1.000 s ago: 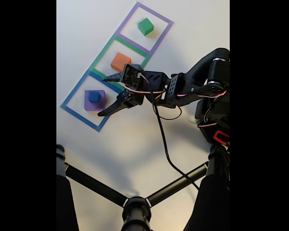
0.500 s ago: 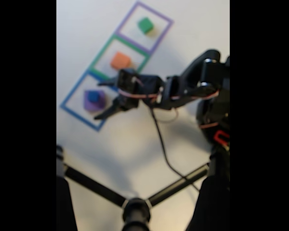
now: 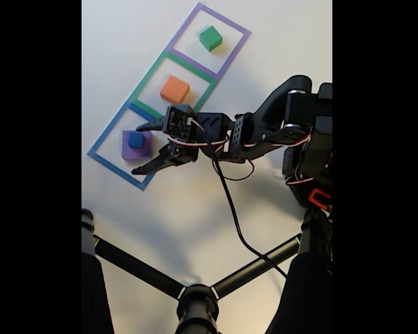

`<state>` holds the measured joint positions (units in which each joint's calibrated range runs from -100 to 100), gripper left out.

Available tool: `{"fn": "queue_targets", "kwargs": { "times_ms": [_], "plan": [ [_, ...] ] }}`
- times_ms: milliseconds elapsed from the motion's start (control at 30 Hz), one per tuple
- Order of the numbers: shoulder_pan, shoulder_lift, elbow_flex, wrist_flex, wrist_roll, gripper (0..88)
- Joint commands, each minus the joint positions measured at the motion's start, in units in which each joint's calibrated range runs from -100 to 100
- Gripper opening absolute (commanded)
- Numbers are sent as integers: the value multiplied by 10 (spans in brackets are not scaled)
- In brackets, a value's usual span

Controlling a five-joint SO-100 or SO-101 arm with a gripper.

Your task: Tower of hanoi

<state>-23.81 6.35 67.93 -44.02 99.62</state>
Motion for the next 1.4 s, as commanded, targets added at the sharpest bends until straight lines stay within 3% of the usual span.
{"fn": "queue_targets", "kwargs": {
  "times_ms": [0,600,1367],
  "plan": [
    [-5,-3,-27,-10,4,286],
    [1,13,-28,-9,4,244],
    [0,25,-40,-9,4,39]
  ]
}}
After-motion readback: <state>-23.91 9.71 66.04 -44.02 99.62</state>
